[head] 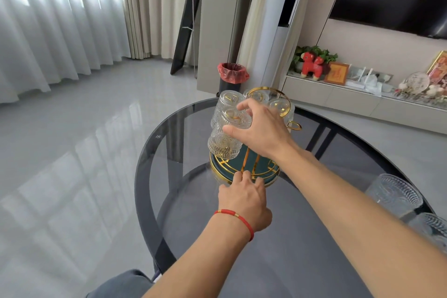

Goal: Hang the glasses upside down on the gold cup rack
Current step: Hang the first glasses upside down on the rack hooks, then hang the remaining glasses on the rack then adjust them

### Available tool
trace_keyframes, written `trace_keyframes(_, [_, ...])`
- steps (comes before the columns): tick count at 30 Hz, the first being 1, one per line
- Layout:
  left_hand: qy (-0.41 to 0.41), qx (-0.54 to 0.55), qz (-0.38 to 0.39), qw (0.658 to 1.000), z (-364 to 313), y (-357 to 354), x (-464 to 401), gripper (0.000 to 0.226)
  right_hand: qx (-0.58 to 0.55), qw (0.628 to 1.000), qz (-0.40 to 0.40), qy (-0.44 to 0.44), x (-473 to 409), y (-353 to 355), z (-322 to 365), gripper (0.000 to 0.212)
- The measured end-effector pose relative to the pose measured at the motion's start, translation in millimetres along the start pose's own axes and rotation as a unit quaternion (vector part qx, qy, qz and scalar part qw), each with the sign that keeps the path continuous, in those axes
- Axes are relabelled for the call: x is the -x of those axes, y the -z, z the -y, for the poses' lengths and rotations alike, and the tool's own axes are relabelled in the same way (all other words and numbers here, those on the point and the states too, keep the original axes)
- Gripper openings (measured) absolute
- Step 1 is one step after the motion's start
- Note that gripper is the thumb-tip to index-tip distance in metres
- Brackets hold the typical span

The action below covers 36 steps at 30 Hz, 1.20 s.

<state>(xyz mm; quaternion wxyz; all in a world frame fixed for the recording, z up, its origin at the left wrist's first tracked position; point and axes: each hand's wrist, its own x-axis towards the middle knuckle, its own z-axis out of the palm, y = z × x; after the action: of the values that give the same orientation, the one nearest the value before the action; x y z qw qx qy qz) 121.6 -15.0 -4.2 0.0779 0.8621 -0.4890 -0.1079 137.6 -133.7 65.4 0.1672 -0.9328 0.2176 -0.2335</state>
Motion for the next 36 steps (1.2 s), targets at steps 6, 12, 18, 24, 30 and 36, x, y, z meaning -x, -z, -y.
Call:
trace_keyframes(6, [-0.008,0.011,-0.023,1.0,2.3,-4.0,-1.3,0.051,0.069,0.997,0.0,0.03,12.2,-4.6,-2.2,0.061])
trace_keyframes(12, [-0.045,0.075,-0.112,0.99,-1.7,1.9,-3.4,0.036,0.052,0.997,-0.004,0.051,29.2,1.5,-12.5,0.051])
trace_keyframes(18, [-0.116,0.133,-0.217,0.96,-16.3,1.0,-3.4,0.032,-0.024,0.982,-0.153,0.105,81.6,35.7,-46.9,0.027])
trace_keyframes(24, [-0.176,0.26,-0.16,0.936,-44.2,-14.2,1.5,0.049,0.044,0.99,-0.136,0.013,166.6,57.5,-121.3,0.011])
trace_keyframes(30, [-0.189,0.281,-0.096,0.936,-67.1,-35.4,9.7,0.053,0.127,0.974,-0.109,-0.15,197.8,88.2,-158.9,0.031])
trace_keyframes(36, [-0.178,0.278,-0.086,0.94,-67.7,-44.8,11.3,0.051,0.167,0.917,-0.03,-0.36,233.8,113.3,-190.0,0.091])
